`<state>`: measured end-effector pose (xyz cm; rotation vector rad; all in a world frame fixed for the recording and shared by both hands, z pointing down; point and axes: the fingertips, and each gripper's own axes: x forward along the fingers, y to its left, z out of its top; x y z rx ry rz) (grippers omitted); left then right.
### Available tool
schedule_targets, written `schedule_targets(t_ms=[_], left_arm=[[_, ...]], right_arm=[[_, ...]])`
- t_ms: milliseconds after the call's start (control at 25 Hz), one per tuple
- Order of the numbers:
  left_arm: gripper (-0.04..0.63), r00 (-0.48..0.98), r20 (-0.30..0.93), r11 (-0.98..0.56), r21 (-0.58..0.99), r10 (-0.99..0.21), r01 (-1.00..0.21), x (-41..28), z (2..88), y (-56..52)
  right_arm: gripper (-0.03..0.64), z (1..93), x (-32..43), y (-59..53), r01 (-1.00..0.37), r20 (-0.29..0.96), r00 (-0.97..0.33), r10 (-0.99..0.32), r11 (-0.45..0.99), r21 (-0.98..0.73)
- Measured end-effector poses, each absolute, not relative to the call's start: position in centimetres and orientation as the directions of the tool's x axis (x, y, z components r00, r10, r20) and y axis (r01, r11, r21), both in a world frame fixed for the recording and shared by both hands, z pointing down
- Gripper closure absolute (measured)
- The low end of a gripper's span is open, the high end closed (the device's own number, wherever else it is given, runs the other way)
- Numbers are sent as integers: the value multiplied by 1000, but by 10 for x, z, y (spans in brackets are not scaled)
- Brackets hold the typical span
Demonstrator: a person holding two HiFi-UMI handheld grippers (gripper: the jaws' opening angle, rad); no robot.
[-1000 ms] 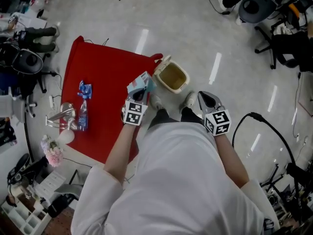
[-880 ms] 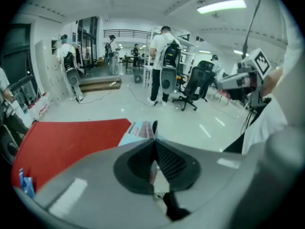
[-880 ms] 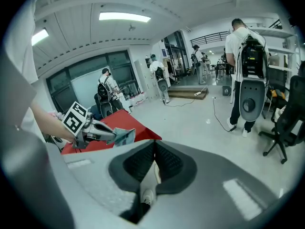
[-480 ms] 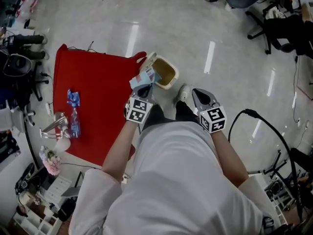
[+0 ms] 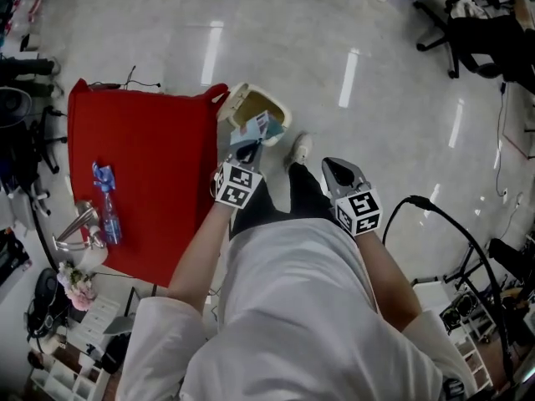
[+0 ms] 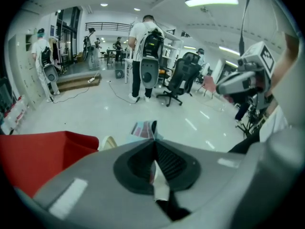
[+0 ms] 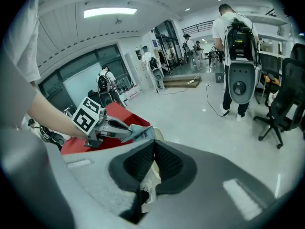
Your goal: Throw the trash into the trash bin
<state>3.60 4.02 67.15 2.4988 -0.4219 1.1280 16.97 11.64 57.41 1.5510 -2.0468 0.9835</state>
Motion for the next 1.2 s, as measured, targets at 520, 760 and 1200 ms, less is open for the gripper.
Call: schedule_targets(t_ms=[520,760,1200], left_arm=[[591,578,809,-839,240,-105,-488,42,811,24],[591,564,821,-830,255,-86,-497,48,884,13],[583,548,834,-777,300,-69,-554,48,986,1]], right_arm=[[615,659,183,129,-927,721,-361,-591,147,-344],[615,710,188,129,-924,729,-364,-580,129,-359],[615,799,182,108,-912,723,-380,-577,102,-398]])
